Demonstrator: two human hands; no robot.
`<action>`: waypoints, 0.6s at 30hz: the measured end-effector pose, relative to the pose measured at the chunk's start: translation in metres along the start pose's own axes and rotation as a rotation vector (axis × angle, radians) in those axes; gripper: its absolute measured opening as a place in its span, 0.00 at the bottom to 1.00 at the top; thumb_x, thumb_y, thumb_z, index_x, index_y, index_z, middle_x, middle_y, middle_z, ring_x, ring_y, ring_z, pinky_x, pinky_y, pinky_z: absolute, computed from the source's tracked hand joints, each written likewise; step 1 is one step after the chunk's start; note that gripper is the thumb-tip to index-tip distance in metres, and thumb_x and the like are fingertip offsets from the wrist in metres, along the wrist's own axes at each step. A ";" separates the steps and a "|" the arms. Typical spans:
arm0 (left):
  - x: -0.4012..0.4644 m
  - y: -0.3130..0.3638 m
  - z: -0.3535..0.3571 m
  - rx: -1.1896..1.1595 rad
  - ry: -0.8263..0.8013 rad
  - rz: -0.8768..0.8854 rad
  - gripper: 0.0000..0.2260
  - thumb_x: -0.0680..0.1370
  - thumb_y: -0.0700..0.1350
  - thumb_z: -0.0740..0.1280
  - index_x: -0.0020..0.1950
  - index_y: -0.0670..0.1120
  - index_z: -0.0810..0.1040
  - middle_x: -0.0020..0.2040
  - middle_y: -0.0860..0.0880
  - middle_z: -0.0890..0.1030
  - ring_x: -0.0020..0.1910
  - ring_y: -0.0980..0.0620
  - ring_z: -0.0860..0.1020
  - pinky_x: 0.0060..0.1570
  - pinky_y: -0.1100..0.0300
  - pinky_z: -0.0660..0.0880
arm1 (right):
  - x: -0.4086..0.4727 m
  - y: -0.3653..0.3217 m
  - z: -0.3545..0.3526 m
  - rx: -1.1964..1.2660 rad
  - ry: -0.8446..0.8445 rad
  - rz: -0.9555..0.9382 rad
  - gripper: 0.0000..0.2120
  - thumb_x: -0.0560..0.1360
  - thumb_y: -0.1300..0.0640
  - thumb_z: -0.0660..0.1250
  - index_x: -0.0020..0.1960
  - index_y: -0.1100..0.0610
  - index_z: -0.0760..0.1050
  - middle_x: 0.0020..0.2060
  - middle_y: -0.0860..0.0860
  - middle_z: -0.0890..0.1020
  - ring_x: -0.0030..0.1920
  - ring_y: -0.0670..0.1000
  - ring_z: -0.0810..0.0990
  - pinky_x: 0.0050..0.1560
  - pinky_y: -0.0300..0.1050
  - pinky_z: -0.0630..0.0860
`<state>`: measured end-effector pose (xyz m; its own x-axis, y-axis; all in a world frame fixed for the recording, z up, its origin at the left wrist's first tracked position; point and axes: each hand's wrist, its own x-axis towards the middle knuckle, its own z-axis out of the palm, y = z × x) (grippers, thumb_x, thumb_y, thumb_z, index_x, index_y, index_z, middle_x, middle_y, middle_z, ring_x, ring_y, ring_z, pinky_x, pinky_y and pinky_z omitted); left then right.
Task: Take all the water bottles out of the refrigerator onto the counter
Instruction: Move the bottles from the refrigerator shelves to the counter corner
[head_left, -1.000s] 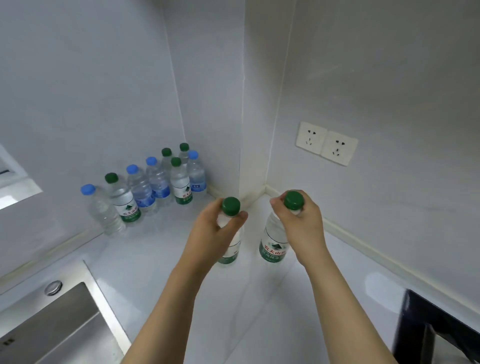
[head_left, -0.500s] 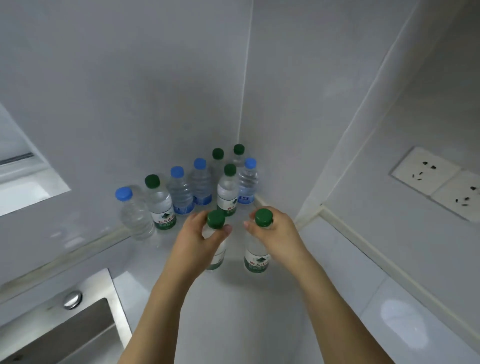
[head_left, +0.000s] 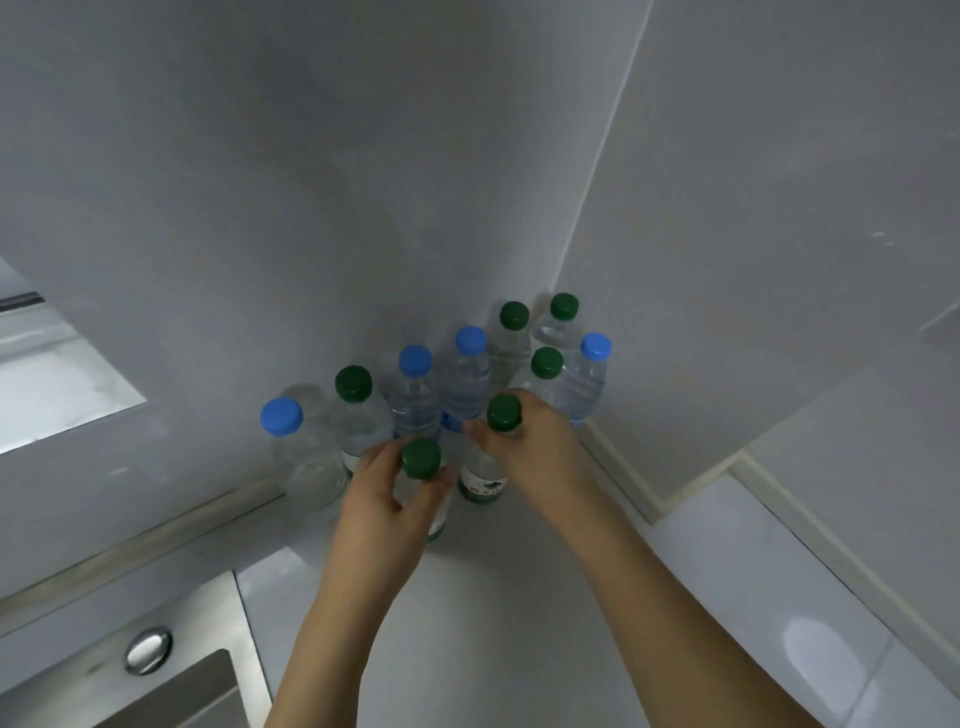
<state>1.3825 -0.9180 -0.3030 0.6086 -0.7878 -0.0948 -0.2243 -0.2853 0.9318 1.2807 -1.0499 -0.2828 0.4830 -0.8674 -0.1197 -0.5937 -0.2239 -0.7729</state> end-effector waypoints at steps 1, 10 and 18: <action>0.002 -0.001 0.001 -0.007 0.003 -0.005 0.10 0.76 0.52 0.70 0.50 0.66 0.72 0.54 0.62 0.75 0.50 0.74 0.72 0.44 0.71 0.67 | 0.004 0.002 0.000 -0.038 0.014 -0.010 0.12 0.72 0.47 0.72 0.38 0.48 0.70 0.34 0.46 0.76 0.35 0.45 0.76 0.32 0.37 0.66; 0.027 -0.007 0.016 -0.027 0.069 0.035 0.09 0.77 0.50 0.70 0.55 0.58 0.75 0.54 0.60 0.74 0.52 0.70 0.73 0.45 0.77 0.67 | 0.014 -0.003 -0.012 -0.096 -0.085 0.061 0.12 0.75 0.44 0.68 0.50 0.52 0.76 0.40 0.47 0.81 0.33 0.46 0.77 0.38 0.47 0.78; 0.037 -0.005 0.034 0.007 0.124 0.055 0.12 0.78 0.53 0.68 0.60 0.54 0.75 0.58 0.56 0.73 0.52 0.60 0.74 0.46 0.75 0.65 | 0.015 0.003 -0.005 -0.145 0.048 -0.106 0.13 0.76 0.47 0.68 0.56 0.52 0.72 0.44 0.45 0.76 0.44 0.46 0.76 0.35 0.28 0.65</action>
<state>1.3806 -0.9646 -0.3226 0.6847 -0.7288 0.0006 -0.2649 -0.2482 0.9318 1.2829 -1.0657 -0.2837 0.5184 -0.8551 -0.0097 -0.6292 -0.3737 -0.6815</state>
